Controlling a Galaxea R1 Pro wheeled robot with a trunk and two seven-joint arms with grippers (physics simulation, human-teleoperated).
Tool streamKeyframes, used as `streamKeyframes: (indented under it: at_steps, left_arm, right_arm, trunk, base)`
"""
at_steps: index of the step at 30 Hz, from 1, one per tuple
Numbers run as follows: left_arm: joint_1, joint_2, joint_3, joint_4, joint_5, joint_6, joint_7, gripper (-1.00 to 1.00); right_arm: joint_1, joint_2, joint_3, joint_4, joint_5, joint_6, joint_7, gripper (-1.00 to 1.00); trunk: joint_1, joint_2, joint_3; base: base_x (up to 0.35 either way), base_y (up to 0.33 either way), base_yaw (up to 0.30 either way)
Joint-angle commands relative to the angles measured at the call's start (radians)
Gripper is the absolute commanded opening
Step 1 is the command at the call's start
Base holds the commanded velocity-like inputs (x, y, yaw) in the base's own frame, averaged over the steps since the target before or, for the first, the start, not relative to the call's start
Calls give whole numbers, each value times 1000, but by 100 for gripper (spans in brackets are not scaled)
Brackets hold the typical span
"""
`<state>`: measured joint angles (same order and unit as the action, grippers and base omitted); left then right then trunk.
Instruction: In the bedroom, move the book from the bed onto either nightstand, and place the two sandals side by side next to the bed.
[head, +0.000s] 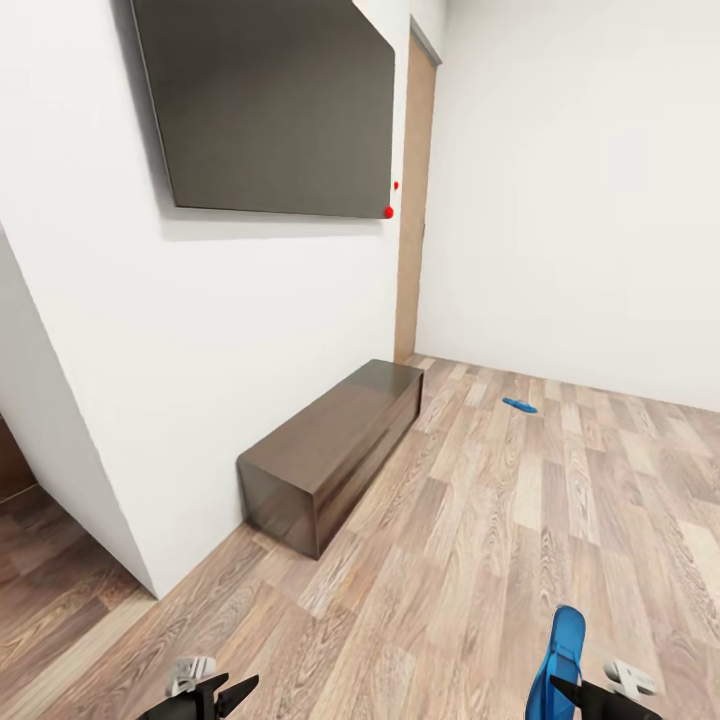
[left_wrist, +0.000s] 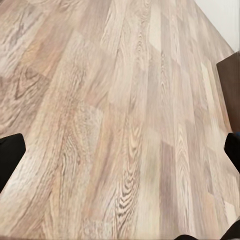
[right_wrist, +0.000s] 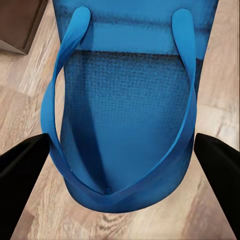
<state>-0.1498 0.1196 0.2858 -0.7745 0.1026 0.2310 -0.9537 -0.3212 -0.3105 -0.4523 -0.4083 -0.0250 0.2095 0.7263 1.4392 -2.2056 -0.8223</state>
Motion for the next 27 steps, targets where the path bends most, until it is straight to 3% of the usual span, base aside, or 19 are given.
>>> streamKeyframes:
  at_steps: [1,27]
  left_arm:
    - [0,0,1,0,6,10,-3,100]
    - [0,5,10,1,12,13,-4,100]
  right_arm:
    - [-1,1,-6,0,-3,10,5,-100]
    - [-1,1,-6,0,-3,10,5,-100]
  trunk:
    - [0,0,-1]
    - [0,0,-1]
  base:
    - [0,0,-181]
    - [0,0,-175]
